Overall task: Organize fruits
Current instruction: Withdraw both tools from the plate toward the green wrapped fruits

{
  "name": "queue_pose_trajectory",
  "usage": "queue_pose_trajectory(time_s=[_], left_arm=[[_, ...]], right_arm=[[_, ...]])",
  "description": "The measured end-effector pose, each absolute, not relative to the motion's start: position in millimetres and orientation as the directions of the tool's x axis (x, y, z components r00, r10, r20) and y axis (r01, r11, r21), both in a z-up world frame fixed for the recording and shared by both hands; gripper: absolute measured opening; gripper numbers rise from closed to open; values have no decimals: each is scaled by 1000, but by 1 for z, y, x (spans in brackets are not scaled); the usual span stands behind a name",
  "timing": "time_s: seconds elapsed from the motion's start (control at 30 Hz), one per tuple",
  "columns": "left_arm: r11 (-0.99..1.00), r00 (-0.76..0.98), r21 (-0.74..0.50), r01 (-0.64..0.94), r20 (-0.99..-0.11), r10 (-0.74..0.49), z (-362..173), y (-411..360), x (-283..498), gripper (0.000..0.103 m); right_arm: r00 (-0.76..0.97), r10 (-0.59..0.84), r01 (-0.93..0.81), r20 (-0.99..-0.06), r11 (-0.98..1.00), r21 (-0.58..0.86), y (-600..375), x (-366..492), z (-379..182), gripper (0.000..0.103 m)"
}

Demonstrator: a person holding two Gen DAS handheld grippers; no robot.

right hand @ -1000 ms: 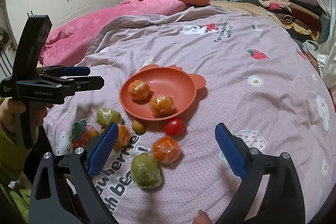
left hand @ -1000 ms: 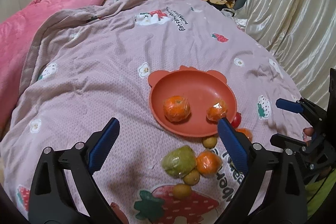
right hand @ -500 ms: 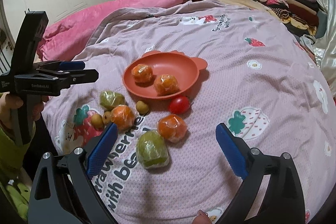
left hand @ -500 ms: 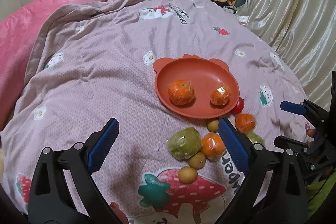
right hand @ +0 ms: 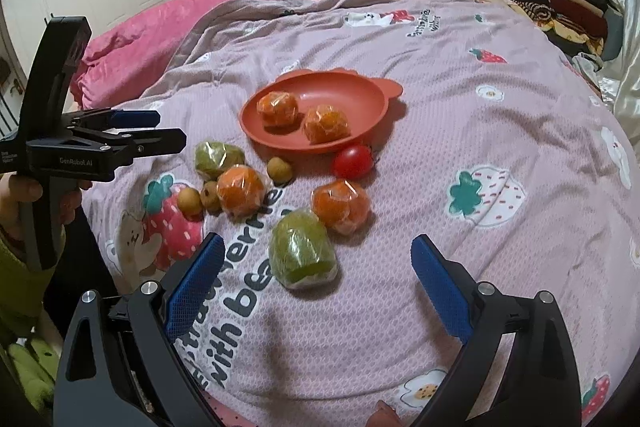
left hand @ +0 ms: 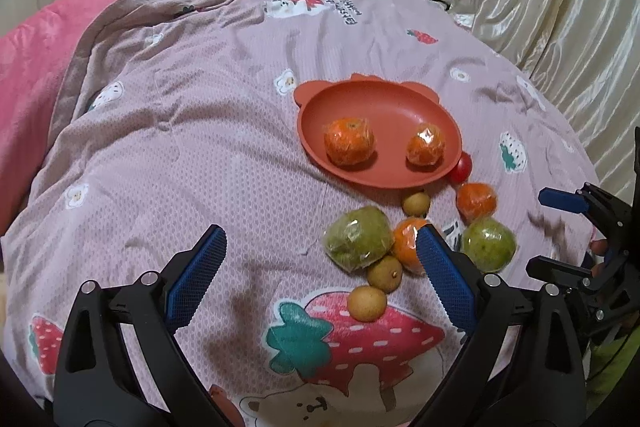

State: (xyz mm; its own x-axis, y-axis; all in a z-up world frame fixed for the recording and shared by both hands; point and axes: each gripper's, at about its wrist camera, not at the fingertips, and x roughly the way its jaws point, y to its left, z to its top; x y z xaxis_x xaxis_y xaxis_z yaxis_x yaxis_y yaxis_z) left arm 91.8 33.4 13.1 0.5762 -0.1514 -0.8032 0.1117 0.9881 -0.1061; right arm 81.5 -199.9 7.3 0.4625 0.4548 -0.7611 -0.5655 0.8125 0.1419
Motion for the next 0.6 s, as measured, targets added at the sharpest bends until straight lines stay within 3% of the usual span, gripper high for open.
queue_pose_trajectory(time_s=[0.6], left_arm=[[989, 544, -93, 114, -827, -140, -7, 34, 85, 89]], right_arm=[[440, 431, -565, -788, 814, 130, -193, 74, -13, 93]])
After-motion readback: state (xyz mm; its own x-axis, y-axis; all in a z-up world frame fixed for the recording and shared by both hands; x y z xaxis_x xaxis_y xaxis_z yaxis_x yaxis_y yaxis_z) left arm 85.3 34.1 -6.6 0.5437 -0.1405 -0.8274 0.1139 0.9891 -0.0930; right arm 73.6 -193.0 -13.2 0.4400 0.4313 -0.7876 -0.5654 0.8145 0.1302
